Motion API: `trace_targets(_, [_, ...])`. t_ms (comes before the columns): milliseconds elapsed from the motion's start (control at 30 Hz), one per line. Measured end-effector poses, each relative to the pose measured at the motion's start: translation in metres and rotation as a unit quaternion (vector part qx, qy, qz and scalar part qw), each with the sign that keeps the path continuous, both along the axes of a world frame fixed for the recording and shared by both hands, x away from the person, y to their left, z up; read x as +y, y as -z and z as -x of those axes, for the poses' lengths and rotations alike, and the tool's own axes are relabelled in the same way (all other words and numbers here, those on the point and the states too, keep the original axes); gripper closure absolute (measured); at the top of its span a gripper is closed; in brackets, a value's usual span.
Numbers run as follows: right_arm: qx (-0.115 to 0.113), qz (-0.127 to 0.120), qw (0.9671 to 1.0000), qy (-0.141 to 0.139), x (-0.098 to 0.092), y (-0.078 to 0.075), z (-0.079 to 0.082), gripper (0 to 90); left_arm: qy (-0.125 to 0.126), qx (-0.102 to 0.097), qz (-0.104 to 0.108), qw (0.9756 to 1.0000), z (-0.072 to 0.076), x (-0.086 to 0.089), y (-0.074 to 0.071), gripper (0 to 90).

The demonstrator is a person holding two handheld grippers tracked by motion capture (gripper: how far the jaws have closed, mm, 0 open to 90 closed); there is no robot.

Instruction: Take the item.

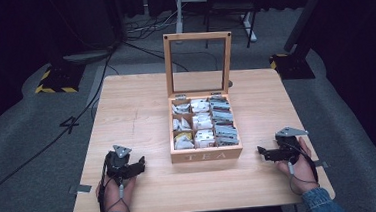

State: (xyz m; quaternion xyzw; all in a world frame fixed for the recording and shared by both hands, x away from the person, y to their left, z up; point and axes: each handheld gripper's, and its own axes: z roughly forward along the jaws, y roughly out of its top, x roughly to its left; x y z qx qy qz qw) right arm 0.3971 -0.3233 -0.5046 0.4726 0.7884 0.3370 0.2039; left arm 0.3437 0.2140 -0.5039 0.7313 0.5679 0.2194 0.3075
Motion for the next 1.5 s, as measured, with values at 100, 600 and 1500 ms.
trace_targets(100, [0.015,-0.001,0.9992,-0.037,-0.003,-0.003,0.004,7.5,0.0,0.0,0.0,1.0,0.0,0.0,0.0,22.4])
trace_targets(600, [0.02,-0.091,0.9953,-0.029,-0.006,-0.058,0.009,16.7,0.0,-0.001,-0.001,1.0,0.0,0.0,0.0,22.4])
trace_targets(1500, [0.004,-0.064,0.9953,-0.073,0.053,-0.112,-0.006,20.2,0.0,0.0,0.0,1.0,0.0,0.0,0.0,22.4])
